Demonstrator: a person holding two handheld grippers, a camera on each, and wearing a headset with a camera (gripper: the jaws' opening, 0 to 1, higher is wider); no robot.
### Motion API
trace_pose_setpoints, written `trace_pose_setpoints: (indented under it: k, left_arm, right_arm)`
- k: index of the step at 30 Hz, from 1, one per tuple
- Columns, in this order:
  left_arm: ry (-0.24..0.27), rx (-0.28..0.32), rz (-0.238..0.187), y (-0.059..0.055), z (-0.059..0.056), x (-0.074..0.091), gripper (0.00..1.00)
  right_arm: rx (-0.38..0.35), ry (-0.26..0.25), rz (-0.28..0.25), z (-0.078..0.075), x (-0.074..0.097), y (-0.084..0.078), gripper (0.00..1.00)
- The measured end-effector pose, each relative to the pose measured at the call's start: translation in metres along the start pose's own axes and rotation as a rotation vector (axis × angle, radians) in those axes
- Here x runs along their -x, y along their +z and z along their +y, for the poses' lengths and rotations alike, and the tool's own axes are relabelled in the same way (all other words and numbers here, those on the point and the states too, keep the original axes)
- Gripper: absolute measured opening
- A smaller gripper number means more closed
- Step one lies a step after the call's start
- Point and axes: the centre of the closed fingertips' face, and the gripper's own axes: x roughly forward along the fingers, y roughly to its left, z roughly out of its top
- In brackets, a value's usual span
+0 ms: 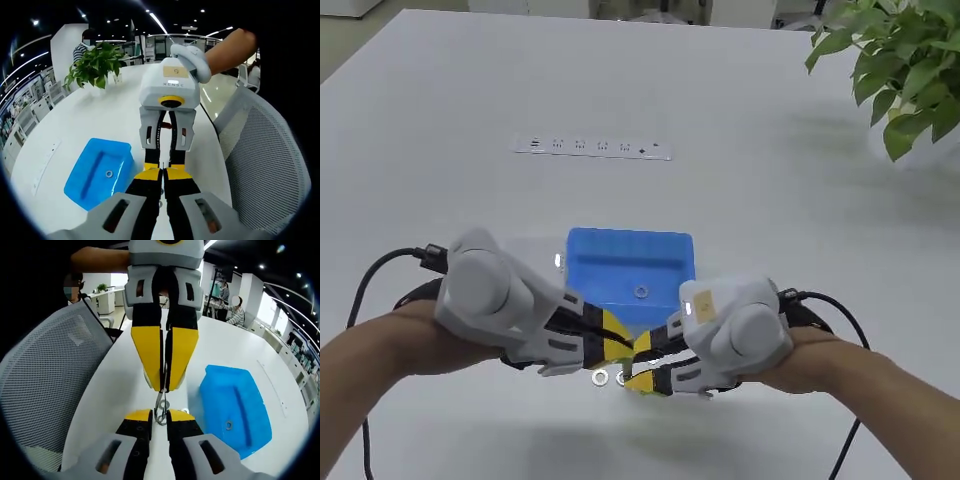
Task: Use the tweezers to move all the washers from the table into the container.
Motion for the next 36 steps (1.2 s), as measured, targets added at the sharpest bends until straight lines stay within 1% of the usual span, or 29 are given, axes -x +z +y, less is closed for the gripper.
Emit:
trace_pose_setpoints:
  k: [9,17,24,29,34,36]
  left_arm:
    - [-0.004,-0.001,0.0,0.0002,0.0002,0.0,0.05]
    - [0.003,-0.001,0.0,0.0002,0.001,0.0005,0.05]
    - [0.009,-0.001,0.016,-0.0004,0.0007,0.0005,0.05]
    - [0.012,-0.002,0.017,-0.0004,0.0016,-0.0002,0.06]
    - [0.017,0.015,-0.001,0.0033,0.0028,0.0014,0.06]
    - [0.022,0.023,-0.003,0.0041,0.0038,0.0023,0.08]
  right_arm:
    - [-0.005,0.004,0.002,-0.0002,-0.0006,-0.0001,0.1]
    - [-0.003,0.0,0.001,-0.0006,-0.0007,-0.0002,0.09]
    - [-0.001,-0.002,0.002,-0.0008,-0.0009,-0.0002,0.09]
    - [0.002,-0.005,0.005,-0.0022,-0.0001,-0.0009,0.09]
    - [-0.001,-0.007,-0.003,-0.0029,0.0029,0.0018,0.09]
    - [-0.009,-0.01,-0.013,-0.0041,0.0047,0.0042,0.09]
